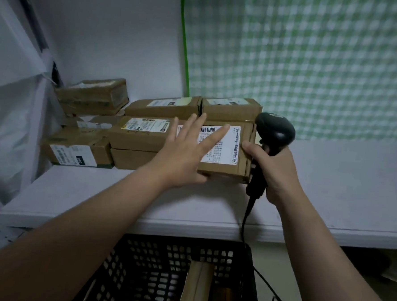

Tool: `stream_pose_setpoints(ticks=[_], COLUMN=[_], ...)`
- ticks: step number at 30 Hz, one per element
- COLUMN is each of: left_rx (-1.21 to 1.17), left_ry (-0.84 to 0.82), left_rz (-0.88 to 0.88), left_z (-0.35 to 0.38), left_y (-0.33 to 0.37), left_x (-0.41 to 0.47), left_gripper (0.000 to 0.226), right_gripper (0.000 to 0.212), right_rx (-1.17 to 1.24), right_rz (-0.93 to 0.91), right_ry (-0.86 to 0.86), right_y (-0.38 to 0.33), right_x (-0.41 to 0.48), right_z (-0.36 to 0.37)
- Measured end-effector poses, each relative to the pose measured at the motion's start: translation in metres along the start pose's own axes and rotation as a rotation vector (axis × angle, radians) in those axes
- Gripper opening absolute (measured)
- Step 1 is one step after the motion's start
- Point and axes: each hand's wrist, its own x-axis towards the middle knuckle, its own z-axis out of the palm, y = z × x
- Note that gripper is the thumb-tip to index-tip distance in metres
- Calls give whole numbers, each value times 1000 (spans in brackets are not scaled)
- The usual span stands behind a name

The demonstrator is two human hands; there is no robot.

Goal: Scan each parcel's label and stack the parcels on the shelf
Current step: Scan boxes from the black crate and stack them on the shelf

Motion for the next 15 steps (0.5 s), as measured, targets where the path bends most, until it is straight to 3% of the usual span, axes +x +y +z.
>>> stream_pose_setpoints(ticks=[6,15], left_rx=[-45,55], left_ry=[-3,-214], left_rz=[-9,-76], left_z=[-5,11], left_y=[-12,-33], left_x=[66,113], left_gripper=[105,96], right_gripper=[43,41], right_rx=[151,30], right_rz=[120,221], right_ry=[182,151], right_y=[21,39], right_x=[6,8], right_z=[-15,-27])
